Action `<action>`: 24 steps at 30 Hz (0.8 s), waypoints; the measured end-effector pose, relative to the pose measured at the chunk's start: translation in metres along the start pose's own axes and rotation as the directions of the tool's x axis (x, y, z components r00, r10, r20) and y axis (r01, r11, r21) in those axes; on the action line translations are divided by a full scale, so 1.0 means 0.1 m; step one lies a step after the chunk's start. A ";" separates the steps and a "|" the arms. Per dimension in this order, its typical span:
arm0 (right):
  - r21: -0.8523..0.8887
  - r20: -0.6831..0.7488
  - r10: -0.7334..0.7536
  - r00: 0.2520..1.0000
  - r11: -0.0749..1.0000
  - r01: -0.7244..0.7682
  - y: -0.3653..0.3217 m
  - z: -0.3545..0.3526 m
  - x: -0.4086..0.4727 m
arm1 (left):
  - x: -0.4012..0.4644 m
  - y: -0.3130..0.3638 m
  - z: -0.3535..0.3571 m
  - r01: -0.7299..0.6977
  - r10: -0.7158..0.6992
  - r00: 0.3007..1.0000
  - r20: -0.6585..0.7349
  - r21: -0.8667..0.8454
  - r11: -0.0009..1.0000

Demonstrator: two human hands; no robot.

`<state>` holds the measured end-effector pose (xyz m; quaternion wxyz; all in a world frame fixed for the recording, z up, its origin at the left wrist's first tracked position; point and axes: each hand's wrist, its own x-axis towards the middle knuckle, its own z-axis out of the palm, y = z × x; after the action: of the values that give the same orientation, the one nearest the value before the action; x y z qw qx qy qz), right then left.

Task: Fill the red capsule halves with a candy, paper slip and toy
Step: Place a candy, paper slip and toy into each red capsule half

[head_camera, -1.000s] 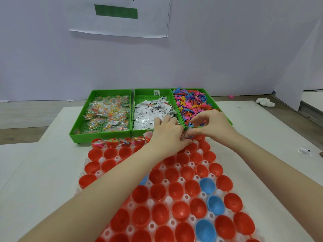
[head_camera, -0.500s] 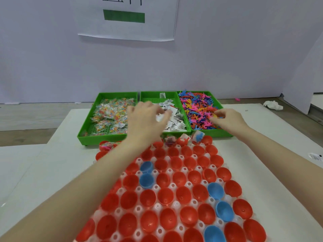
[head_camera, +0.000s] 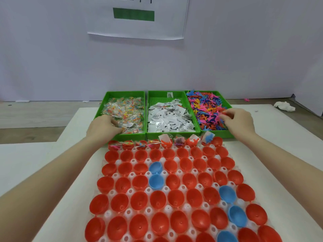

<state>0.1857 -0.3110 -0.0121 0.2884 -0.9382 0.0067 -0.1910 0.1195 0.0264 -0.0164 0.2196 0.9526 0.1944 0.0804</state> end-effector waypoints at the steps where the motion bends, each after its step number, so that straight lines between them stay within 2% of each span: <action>1: 0.035 -0.019 0.004 1.000 0.999 -0.004 -0.02 0.01 0.01 | 0.00 0.00 0.01 0.009 -0.009 1.000 -0.011 -0.038 0.999; 7: 0.098 -0.036 0.004 0.999 0.995 -0.001 -0.08 -0.01 0.04 | -0.03 -0.05 0.06 -0.021 -0.002 0.989 -0.147 -0.150 0.988; 11: 0.167 -0.018 0.048 0.999 0.985 -0.044 -0.10 0.00 0.05 | -0.06 -0.04 0.04 -0.101 0.050 0.968 -0.245 -0.199 0.975; 15: 0.144 0.004 0.073 0.997 0.987 -0.073 -0.12 0.03 0.08 | -0.07 -0.03 0.02 -0.168 0.095 0.953 -0.289 -0.242 0.956; 18: 0.104 -0.003 0.005 1.000 0.995 -0.005 -0.27 0.06 0.04 | -0.12 0.01 0.01 -0.210 0.086 0.943 -0.320 -0.375 0.903; 21: 0.082 0.131 -0.133 0.982 0.989 0.123 -0.57 0.09 -0.05 | -0.20 0.12 0.02 -0.259 0.111 0.940 -0.324 -0.464 0.847; 24: -0.072 0.371 -0.224 0.901 0.961 0.268 -0.82 0.18 -0.11 | -0.26 0.22 0.03 -0.306 0.149 0.933 -0.329 -0.503 0.809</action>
<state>0.1738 -0.2316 0.0153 0.2010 -0.9662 -0.1533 -0.0505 0.1037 -0.0033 -0.0108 0.4414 0.8461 0.0752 0.2891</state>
